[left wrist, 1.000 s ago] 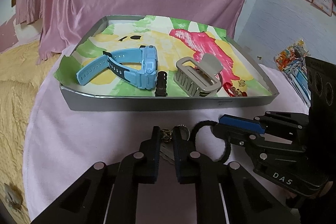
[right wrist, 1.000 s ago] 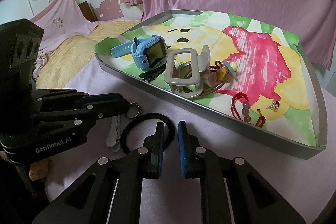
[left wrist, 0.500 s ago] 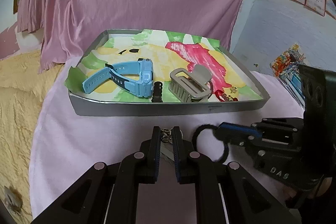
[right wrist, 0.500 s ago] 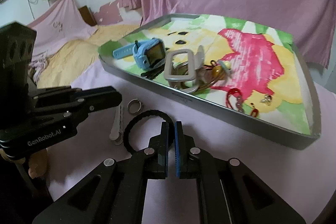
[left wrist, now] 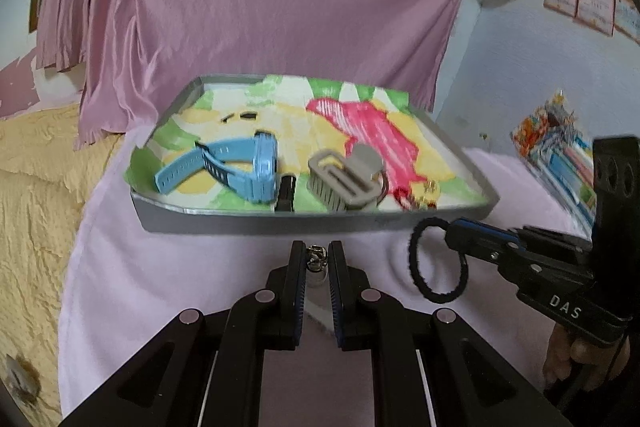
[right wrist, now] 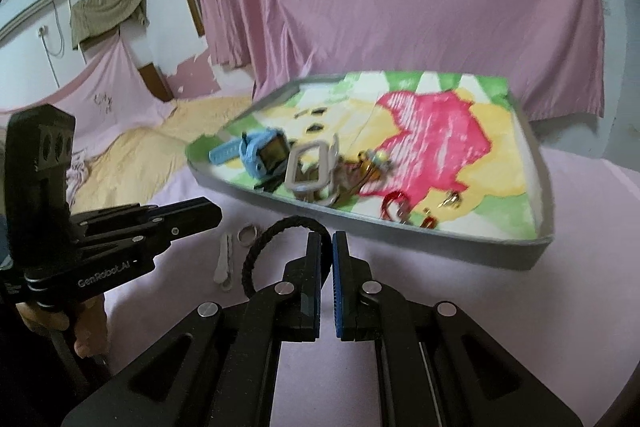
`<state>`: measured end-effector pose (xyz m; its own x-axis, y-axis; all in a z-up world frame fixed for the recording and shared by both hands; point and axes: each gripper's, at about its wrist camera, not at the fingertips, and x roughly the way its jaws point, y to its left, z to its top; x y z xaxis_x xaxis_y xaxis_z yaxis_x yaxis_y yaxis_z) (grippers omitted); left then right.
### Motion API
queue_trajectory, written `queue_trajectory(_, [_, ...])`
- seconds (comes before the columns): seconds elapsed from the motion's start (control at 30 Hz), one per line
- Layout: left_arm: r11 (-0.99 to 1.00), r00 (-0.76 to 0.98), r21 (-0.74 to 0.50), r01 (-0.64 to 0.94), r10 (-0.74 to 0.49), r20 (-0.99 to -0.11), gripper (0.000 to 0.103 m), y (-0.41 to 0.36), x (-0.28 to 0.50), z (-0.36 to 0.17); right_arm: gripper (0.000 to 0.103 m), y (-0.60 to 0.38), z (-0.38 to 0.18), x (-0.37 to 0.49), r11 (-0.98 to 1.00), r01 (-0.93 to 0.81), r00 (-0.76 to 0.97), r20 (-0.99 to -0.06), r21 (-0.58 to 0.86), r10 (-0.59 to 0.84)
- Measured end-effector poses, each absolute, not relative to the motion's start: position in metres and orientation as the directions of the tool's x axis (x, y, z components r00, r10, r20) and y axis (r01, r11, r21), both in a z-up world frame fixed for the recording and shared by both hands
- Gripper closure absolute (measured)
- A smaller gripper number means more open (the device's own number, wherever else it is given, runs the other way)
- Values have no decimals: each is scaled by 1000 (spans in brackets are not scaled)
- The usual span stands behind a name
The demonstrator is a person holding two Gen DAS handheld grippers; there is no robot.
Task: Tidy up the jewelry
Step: 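Carry the charm with left tool while right tool carries the hair tie to the tray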
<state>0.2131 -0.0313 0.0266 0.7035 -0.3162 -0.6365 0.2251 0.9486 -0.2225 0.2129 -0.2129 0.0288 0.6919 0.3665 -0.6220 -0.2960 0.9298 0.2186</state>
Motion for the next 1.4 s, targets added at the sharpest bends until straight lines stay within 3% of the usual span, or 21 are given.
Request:
queue_trajectory(0.27, [943, 751, -260, 209, -325, -574, 92, -34, 229, 42, 98, -244, 48, 223, 943, -194, 788, -529, 271, 314])
queue_trajectory(0.6, [952, 728, -231, 199, -301, -616, 92, -53, 274, 34, 98, -259, 27, 270, 957, -72, 778, -585, 281, 231])
queue_trajectory(1.4, [967, 703, -195, 164, -253, -664, 91, -56, 289, 19, 94, -252, 4, 294, 960, -66, 696, -676, 273, 240])
